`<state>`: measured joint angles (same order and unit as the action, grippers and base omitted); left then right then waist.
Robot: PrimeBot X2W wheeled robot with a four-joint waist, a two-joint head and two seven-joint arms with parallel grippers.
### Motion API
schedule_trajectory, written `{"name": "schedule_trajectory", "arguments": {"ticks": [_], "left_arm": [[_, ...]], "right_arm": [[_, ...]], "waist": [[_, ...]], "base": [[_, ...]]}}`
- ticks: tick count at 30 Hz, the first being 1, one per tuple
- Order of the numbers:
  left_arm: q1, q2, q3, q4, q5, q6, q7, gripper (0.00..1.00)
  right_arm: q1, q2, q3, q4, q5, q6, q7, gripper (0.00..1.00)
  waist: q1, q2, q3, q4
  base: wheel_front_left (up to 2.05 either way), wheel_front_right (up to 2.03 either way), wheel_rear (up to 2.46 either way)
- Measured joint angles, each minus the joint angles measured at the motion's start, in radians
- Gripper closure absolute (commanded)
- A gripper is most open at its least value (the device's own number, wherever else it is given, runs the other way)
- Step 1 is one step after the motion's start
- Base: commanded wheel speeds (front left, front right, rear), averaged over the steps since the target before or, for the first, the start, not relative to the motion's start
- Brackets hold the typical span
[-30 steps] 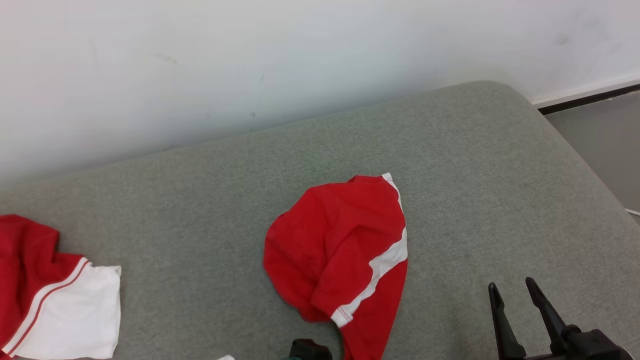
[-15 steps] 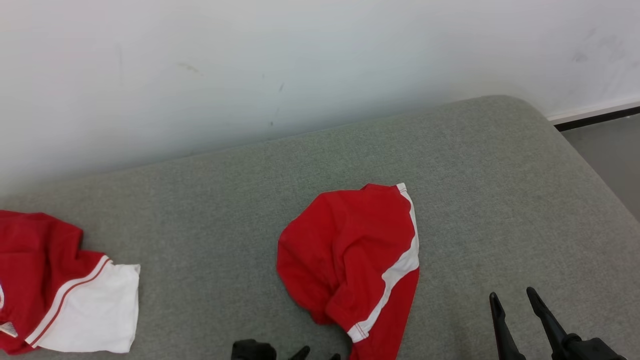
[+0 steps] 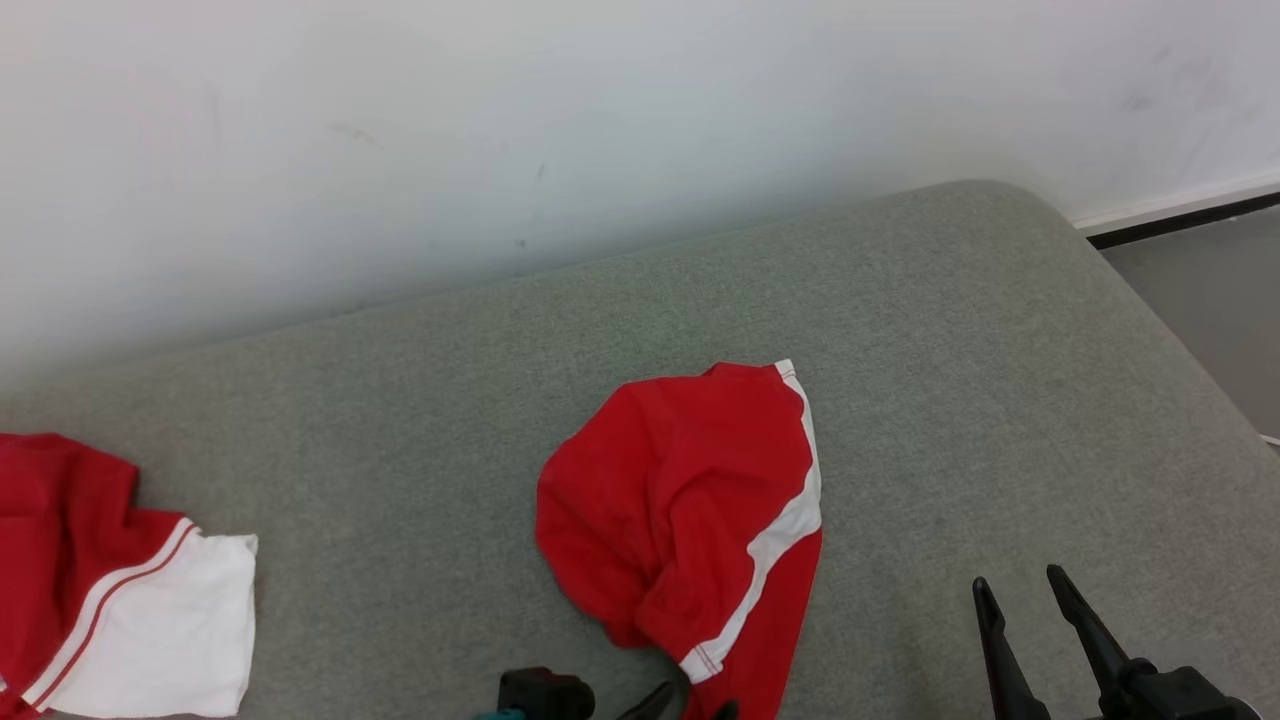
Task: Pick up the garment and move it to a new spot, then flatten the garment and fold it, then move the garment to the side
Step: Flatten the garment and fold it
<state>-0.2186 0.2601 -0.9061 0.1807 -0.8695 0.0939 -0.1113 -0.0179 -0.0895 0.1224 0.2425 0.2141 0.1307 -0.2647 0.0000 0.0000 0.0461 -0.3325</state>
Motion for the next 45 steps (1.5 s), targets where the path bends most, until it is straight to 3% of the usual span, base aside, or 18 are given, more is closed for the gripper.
{"name": "schedule_trajectory", "arguments": {"ticks": [18, 20, 22, 27, 31, 45], "left_arm": [[-0.054, -0.026, 0.019, 0.075, -0.004, 0.003, -0.006, 0.0], [-0.064, -0.031, 0.018, 0.076, -0.004, 0.002, -0.005, 0.6], [-0.076, -0.033, 0.011, 0.082, -0.002, -0.001, -0.005, 1.0], [-0.11, -0.053, 0.002, 0.088, 0.004, -0.015, -0.004, 1.0], [-0.113, -0.036, 0.0, 0.057, 0.004, -0.029, 0.008, 1.0], [-0.053, 0.235, 0.072, -0.16, -0.021, 0.022, 0.098, 1.0]], "right_arm": [[-0.002, 0.013, -0.014, 0.0, 0.001, 0.0, 0.0, 0.0], [-0.003, 0.016, -0.014, 0.0, 0.001, 0.0, 0.0, 0.0], [-0.005, 0.017, -0.014, -0.002, 0.001, 0.0, 0.0, 0.0], [-0.007, 0.021, -0.021, -0.005, 0.001, 0.0, 0.0, 0.0], [0.0, 0.022, -0.035, -0.006, 0.001, 0.0, 0.0, 0.0], [0.017, 0.026, -0.03, -0.002, -0.001, 0.0, 0.0, 0.0]], "waist": [[0.0, 0.0, 0.037, -0.049], [0.0, 0.0, 0.039, -0.048], [0.0, 0.0, 0.043, -0.048], [0.0, 0.0, 0.052, -0.041], [0.0, 0.0, 0.054, -0.018], [0.0, 0.0, 0.015, 0.112]], "base": [[0.0, 0.0, 0.0], [0.0, 0.0, 0.0], [0.0, 0.0, 0.0], [0.0, 0.0, 0.0], [0.0, 0.0, 0.0], [0.0, 0.0, 0.0]]}}
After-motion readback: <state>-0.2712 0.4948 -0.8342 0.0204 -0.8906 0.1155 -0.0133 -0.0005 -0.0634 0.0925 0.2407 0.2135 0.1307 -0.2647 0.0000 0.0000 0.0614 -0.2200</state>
